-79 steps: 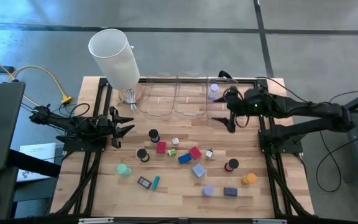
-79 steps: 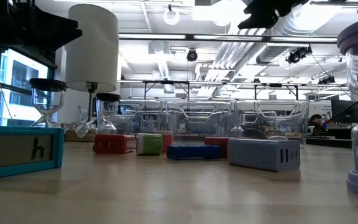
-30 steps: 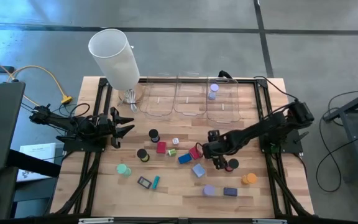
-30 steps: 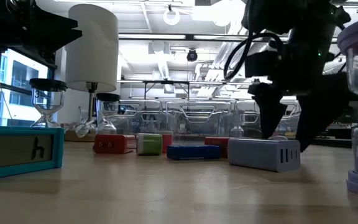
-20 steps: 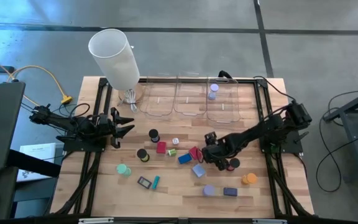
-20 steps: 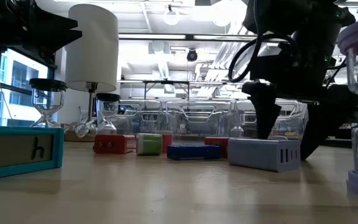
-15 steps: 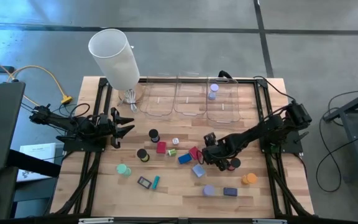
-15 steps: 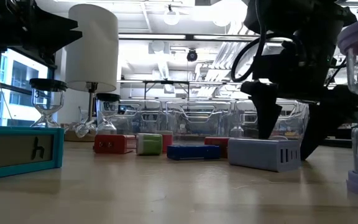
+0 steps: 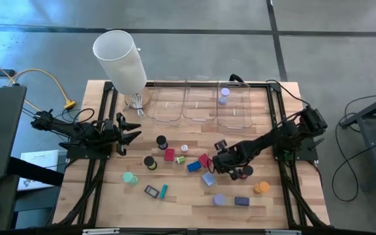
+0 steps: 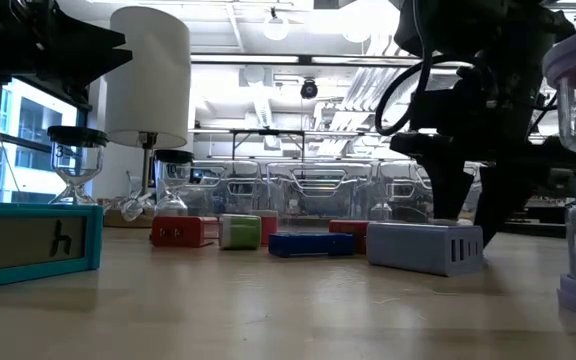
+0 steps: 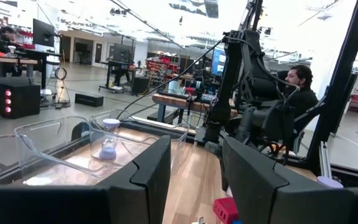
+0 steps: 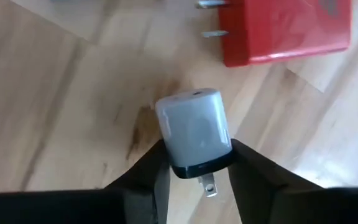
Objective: Pick & Place Office items
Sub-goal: Put the white charger adapter into the left transparent bin
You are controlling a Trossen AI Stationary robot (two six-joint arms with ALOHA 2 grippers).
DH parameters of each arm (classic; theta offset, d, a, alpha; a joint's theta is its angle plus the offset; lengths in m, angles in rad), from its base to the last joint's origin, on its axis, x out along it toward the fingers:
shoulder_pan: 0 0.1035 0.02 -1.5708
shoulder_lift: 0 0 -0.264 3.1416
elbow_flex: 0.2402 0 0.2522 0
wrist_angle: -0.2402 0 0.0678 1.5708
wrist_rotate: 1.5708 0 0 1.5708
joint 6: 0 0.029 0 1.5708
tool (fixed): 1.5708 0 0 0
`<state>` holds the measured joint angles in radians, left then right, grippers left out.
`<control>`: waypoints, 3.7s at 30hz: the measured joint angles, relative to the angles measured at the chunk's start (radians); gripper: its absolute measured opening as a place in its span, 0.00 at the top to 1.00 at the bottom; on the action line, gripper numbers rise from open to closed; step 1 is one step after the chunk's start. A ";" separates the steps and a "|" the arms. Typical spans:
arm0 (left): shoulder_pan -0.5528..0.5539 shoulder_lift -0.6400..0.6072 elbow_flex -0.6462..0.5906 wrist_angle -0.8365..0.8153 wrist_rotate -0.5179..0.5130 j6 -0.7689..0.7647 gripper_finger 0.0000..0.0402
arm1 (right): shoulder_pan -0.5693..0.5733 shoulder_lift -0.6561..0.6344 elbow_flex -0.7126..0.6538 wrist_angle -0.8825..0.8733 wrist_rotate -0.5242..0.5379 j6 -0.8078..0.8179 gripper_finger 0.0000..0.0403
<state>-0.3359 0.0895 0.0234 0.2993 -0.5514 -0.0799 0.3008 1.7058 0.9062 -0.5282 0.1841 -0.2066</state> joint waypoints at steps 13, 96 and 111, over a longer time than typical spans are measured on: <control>0.000 0.000 0.000 0.069 0.065 0.157 0.64 | 0.004 -0.016 0.096 -0.220 0.158 0.265 0.70; -0.061 1.227 0.565 0.507 -0.026 0.782 0.18 | -0.229 -0.225 0.256 0.262 -0.317 0.135 0.70; 0.034 1.240 0.734 0.189 0.178 1.023 0.21 | -0.229 -0.225 0.256 0.302 -0.351 0.212 0.70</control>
<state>-0.3024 1.3291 0.7577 0.4879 -0.3735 0.9433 0.0719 1.4803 1.1618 -0.2264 -0.1669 0.0058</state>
